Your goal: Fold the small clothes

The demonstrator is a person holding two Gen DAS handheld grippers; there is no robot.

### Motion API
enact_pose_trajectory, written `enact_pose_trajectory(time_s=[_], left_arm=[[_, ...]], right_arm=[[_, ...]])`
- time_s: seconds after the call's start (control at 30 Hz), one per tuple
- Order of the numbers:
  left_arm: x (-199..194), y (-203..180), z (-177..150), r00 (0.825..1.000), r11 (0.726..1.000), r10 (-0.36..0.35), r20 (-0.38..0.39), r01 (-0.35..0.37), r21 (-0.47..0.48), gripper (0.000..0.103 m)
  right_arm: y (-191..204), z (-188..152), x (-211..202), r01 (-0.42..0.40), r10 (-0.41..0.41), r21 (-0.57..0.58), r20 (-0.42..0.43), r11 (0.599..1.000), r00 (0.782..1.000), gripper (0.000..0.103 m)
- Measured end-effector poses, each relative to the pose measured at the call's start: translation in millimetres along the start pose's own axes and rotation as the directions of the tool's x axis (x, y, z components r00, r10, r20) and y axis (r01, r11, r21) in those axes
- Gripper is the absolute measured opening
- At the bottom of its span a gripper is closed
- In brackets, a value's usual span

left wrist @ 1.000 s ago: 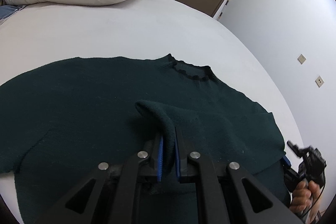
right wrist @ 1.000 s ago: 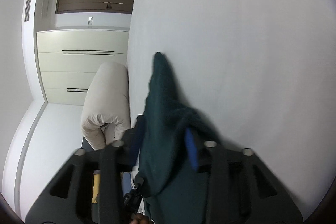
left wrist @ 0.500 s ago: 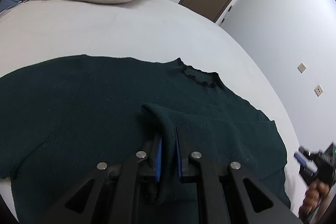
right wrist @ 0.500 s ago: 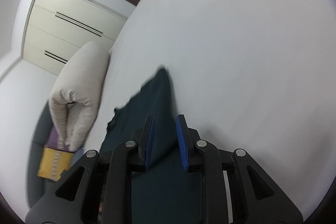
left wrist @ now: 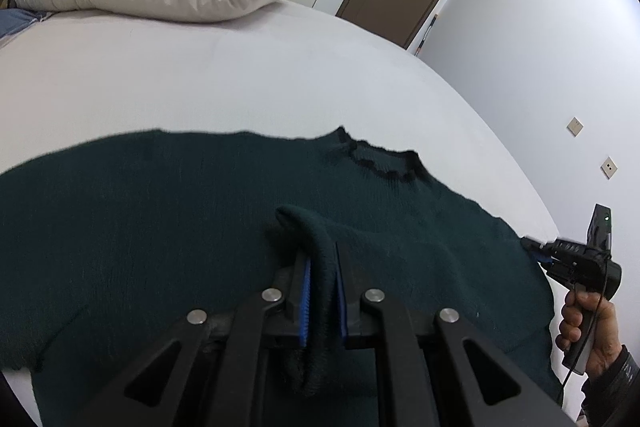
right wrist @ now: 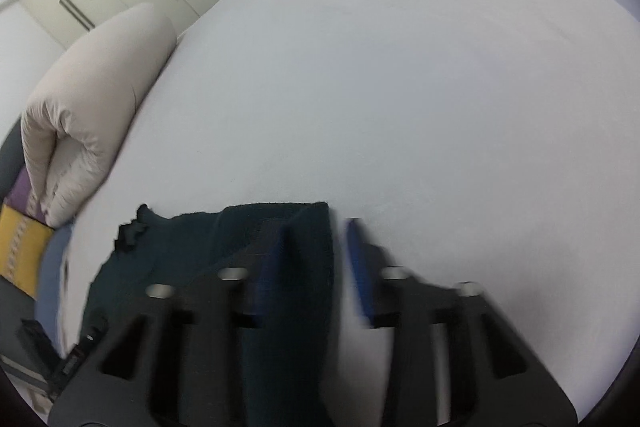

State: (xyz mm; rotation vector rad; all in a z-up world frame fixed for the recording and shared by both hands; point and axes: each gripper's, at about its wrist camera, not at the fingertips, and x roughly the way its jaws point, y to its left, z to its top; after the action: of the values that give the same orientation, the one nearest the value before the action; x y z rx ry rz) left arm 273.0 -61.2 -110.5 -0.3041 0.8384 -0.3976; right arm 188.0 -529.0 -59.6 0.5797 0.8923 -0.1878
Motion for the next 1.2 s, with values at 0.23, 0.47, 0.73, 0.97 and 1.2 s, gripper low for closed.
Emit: enact_pose_trajectory(time_s=[0.23,0.47,0.73,0.97,1.2], left_arm=[[5.4,0.8,-6.5,0.999,0.999,0.039,-0.022,-0.038,0.02,0.011],[4.9,18.1,-11.3,0.999,0.998,0.021,-0.03,-0.023,-0.059,0.011],[5.7,28.4,-15.0,0.999,0.993,-0.036,-0.026,0.033,-0.111,0.014],[4.1,31.4,-15.9,0.998,0.99,-0.058,-0.024,0.055,-0.131,0.015],[-19.6,36.4,-14.3,0.997,0.984,-0.072,-0.031,0.066,-0.164,0.045]], right_arm=[[-3.0,-12.3,-5.2,0.033,-0.032,-0.013,0.059,0.999,0.998,0.006],[-8.3,-19.7,6.0,0.011,-0.011,0.008,0.106,1.0,0.994,0.005],[-12.1,-23.2,-34.2,-0.02,0.005,0.097,0.157,0.995,0.988,0.012],[19.2,-64.0,-35.7,-0.039,0.04,-0.032,0.046,0.999,0.998,0.013],[-21.6,-69.4,-52.5,-0.046,0.035,0.113,0.095,0.993,0.995,0.01]])
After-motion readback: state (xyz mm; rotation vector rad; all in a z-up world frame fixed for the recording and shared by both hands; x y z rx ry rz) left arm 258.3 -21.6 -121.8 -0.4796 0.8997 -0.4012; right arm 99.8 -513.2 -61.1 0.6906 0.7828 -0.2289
